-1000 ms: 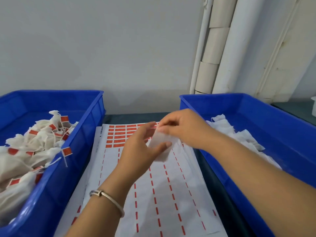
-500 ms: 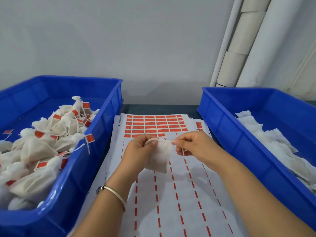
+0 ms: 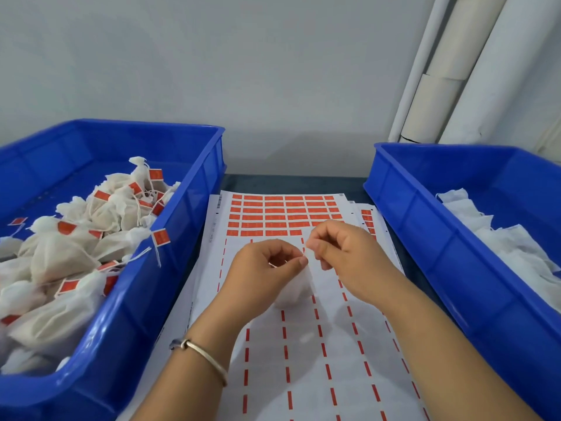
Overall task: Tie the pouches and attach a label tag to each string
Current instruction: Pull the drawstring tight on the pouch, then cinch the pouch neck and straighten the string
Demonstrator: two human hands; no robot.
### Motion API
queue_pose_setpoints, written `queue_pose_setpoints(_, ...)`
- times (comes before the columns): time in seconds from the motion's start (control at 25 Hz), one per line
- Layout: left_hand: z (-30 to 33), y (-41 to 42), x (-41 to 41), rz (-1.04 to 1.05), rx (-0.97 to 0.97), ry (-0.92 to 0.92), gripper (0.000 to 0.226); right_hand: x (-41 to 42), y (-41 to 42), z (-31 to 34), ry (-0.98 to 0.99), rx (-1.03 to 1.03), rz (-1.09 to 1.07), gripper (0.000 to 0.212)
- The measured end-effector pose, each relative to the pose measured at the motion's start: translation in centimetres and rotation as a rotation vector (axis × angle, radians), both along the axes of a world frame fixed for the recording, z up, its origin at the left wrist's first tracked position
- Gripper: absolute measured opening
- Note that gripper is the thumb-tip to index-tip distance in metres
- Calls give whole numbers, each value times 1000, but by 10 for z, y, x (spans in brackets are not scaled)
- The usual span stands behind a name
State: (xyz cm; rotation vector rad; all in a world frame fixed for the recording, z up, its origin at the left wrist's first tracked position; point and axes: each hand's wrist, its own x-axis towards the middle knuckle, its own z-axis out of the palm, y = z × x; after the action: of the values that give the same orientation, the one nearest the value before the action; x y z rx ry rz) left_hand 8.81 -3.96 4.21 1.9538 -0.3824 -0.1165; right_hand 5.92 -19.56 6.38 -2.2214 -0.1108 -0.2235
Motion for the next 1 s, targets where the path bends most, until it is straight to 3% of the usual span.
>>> queue_pose_setpoints(0.12,-2,6,1,6,10,67,14,-3,-6,5,-137,15,-63,22)
queue_pose_setpoints(0.28,-2,12,2,-136,-72,268,14,-3,-8,2,-217,52,-93,23)
queue_pose_setpoints(0.44,-8,9,0,-159,-376,465,18,7,0,-19,-78,246,-187,16)
queue_pose_setpoints(0.56,-11,3,0,-82,-543,504,14,5,0,-32,-72,314,-292,13)
queue_pose_setpoints(0.68,-14,0,3,-42,-654,505,21,-4,7,-43,-51,300,-134,19)
queue_pose_setpoints(0.84,-17,-1,0,-48,-694,496,26,-7,23,-59,116,142,83,55)
queue_pose_setpoints(0.92,-17,-4,-1,-20,-687,478,21,-5,25,-66,118,118,49,43)
queue_pose_setpoints(1.0,-18,-6,1,63,-670,453,16,-5,24,-68,114,141,-9,13)
